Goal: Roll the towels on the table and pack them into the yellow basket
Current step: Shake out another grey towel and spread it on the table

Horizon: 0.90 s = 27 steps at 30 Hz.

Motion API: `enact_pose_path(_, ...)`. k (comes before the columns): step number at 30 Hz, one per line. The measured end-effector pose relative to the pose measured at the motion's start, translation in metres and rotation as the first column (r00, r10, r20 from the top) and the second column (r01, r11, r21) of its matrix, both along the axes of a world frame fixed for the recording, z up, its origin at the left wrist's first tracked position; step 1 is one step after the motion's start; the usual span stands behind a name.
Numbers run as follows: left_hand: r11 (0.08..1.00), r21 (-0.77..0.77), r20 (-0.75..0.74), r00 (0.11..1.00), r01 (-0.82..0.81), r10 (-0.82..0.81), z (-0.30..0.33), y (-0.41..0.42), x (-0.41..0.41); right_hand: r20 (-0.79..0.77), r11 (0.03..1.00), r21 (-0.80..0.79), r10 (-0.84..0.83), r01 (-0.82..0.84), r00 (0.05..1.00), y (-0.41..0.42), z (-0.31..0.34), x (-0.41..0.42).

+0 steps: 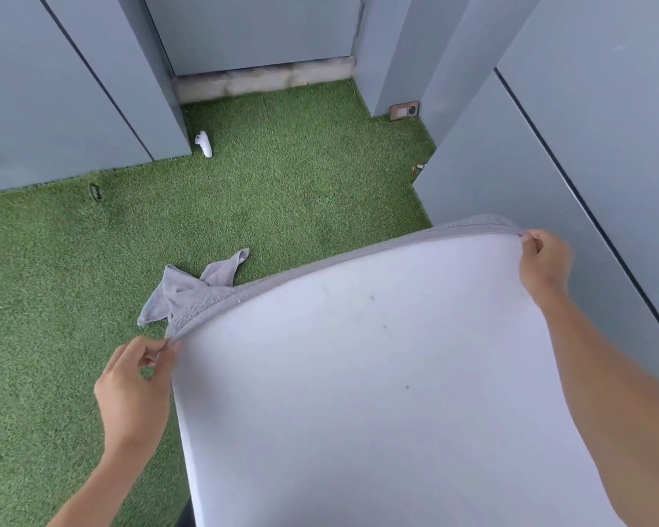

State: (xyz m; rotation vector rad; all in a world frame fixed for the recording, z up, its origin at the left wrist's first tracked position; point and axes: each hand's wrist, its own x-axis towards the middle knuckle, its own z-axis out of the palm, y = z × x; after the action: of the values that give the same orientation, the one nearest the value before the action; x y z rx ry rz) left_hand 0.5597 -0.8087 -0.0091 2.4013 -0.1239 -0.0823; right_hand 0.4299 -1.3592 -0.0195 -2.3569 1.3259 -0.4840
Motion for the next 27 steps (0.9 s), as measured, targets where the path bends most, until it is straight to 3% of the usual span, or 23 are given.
enact_pose_path(5,1.000,-0.002,-0.008,1.000,-0.007,0.007,-0.006,0.007,-0.021,-0.029,0.997,-0.011,-0.079,0.079,0.996,0.015,0.008,-0.025)
enact_pose_path(15,0.998,-0.052,-0.067,0.997,-0.046,0.043,-0.007,0.030,-0.105,0.018,0.963,0.139,-0.235,0.230,0.972,0.041,0.006,-0.122)
enact_pose_path(27,0.983,-0.162,-0.011,0.997,-0.081,0.080,-0.019,0.074,-0.268,0.001,0.924,0.171,-0.346,0.341,0.938,0.087,0.004,-0.275)
